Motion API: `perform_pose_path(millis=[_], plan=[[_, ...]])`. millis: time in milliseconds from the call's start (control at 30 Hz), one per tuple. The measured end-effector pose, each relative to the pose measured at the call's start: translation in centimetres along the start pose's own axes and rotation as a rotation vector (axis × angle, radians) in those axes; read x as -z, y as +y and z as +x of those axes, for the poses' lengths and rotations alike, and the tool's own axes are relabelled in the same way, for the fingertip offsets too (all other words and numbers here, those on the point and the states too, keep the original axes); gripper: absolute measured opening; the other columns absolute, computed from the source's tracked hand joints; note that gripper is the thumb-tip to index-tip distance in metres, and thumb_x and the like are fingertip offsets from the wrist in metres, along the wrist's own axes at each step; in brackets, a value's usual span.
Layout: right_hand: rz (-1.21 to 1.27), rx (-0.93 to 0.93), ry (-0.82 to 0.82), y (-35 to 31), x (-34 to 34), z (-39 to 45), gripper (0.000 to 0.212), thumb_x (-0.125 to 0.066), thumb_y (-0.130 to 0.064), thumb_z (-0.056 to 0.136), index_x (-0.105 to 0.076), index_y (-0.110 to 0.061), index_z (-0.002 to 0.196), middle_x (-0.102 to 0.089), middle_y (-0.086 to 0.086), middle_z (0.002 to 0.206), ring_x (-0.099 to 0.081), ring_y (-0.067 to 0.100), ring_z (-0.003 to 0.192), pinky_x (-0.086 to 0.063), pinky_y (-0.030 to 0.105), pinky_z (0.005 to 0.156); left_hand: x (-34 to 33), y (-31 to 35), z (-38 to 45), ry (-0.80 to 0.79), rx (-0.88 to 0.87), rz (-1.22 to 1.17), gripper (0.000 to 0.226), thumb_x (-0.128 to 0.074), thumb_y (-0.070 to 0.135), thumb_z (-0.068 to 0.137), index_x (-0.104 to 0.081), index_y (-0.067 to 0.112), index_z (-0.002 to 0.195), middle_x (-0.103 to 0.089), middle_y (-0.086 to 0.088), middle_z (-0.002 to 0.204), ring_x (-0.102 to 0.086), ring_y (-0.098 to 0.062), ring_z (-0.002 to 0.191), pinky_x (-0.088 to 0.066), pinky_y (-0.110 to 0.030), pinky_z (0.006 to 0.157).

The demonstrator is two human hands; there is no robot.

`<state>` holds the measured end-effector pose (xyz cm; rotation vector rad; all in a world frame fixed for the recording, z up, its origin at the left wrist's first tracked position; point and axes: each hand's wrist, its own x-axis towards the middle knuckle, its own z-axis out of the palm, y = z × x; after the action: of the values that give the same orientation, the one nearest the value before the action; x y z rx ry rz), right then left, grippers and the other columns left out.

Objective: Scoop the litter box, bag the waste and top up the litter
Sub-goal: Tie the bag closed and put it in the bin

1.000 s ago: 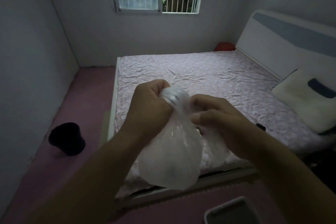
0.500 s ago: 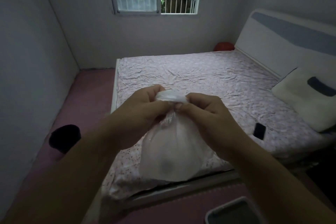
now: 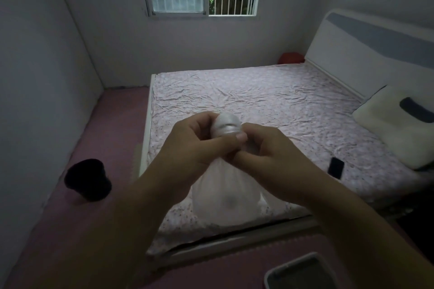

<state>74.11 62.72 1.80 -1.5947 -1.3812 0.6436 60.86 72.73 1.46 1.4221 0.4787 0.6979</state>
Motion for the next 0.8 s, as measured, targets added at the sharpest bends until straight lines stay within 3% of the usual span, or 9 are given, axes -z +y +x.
perform_pose_path(millis=[133, 233, 300, 367, 433, 533, 600, 700, 800], plan=[[-0.005, -0.032, -0.045, -0.1, 0.9, -0.6, 0.022, -0.074, -0.031, 0.087, -0.068, -0.02, 0.105, -0.071, 0.004, 0.093, -0.069, 0.024, 0.088, -0.055, 0.057, 0.075, -1.0, -0.3, 0.2, 0.146, -0.042, 0.056, 0.018, -0.079, 0.004, 0.08, -0.065, 0.009, 0.089, -0.07, -0.009, 0.081, -0.068, -0.021, 0.072, -0.056, -0.033, 0.063], [0.072, -0.079, -0.003, 0.1, 1.4, -1.3, 0.036, -0.074, -0.027, 0.085, -0.06, -0.028, 0.118, -0.071, 0.001, 0.098, -0.072, 0.02, 0.09, -0.059, 0.054, 0.077, -1.4, -0.6, 0.7, 0.279, -0.092, 0.132, 0.014, -0.076, 0.01, 0.083, -0.064, 0.009, 0.09, -0.069, -0.008, 0.081, -0.065, -0.017, 0.069, -0.057, -0.031, 0.061], [0.02, -0.111, 0.081, 0.1, 1.9, -1.5, 0.047, -0.074, -0.022, 0.088, -0.052, -0.037, 0.127, -0.072, -0.003, 0.095, -0.072, 0.012, 0.085, -0.061, 0.041, 0.074, -1.4, -0.8, 1.0, 0.361, -0.106, 0.149, 0.013, -0.074, 0.012, 0.084, -0.064, 0.006, 0.09, -0.066, -0.005, 0.077, -0.062, -0.013, 0.064, -0.055, -0.028, 0.057], [-0.121, -0.11, 0.2, -0.2, 2.6, -1.5, 0.039, -0.074, -0.023, 0.087, -0.058, -0.036, 0.12, -0.072, -0.008, 0.088, -0.069, 0.006, 0.077, -0.056, 0.025, 0.065, -1.2, -1.1, 1.3, 0.399, -0.084, 0.132, 0.017, -0.073, 0.015, 0.085, -0.063, 0.002, 0.088, -0.064, -0.005, 0.073, -0.058, -0.013, 0.062, -0.052, -0.028, 0.056], [-0.147, -0.065, 0.287, -0.7, 2.9, -1.3, 0.018, -0.075, -0.021, 0.086, -0.07, -0.03, 0.101, -0.072, -0.011, 0.081, -0.068, 0.005, 0.074, -0.051, 0.019, 0.063, -1.2, -1.3, 1.4, 0.387, -0.072, 0.141, 0.02, -0.074, 0.02, 0.086, -0.064, 0.003, 0.084, -0.064, -0.006, 0.071, -0.058, -0.015, 0.061, -0.052, -0.029, 0.057], [0.013, -0.014, 0.33, -1.1, 2.6, -1.0, 0.008, -0.074, -0.011, 0.085, -0.074, -0.019, 0.085, -0.073, -0.003, 0.077, -0.069, 0.013, 0.072, -0.056, 0.03, 0.066, -1.7, -1.3, 1.3, 0.344, -0.089, 0.168, 0.02, -0.074, 0.023, 0.087, -0.066, 0.011, 0.074, -0.066, -0.005, 0.068, -0.059, -0.013, 0.059, -0.05, -0.03, 0.057], [0.138, 0.0, 0.315, -1.4, 2.5, -0.9, 0.005, -0.073, -0.007, 0.086, -0.075, -0.012, 0.084, -0.073, 0.005, 0.076, -0.069, 0.017, 0.071, -0.056, 0.033, 0.065, -2.1, -1.2, 1.4, 0.307, -0.118, 0.182, 0.02, -0.073, 0.022, 0.088, -0.068, 0.014, 0.071, -0.067, -0.006, 0.067, -0.06, -0.013, 0.059, -0.049, -0.031, 0.058], [0.257, -0.004, 0.243, -1.7, 2.6, -0.6, 0.005, -0.071, -0.007, 0.088, -0.077, -0.007, 0.087, -0.073, 0.011, 0.078, -0.067, 0.015, 0.069, -0.053, 0.026, 0.063, -2.0, -0.9, 1.4, 0.224, -0.147, 0.134, 0.022, -0.069, 0.017, 0.092, -0.069, 0.019, 0.07, -0.065, 0.001, 0.063, -0.056, -0.009, 0.058, -0.046, -0.025, 0.055], [0.336, -0.024, 0.154, -1.7, 3.0, -0.5, 0.011, -0.07, -0.011, 0.089, -0.078, -0.009, 0.095, -0.077, 0.008, 0.086, -0.073, 0.016, 0.08, -0.055, 0.026, 0.068, -1.1, -0.8, 1.6, 0.072, -0.14, 0.026, 0.012, -0.068, 0.023, 0.085, -0.073, 0.013, 0.083, -0.065, -0.004, 0.073, -0.054, -0.013, 0.064, -0.044, -0.027, 0.059]])
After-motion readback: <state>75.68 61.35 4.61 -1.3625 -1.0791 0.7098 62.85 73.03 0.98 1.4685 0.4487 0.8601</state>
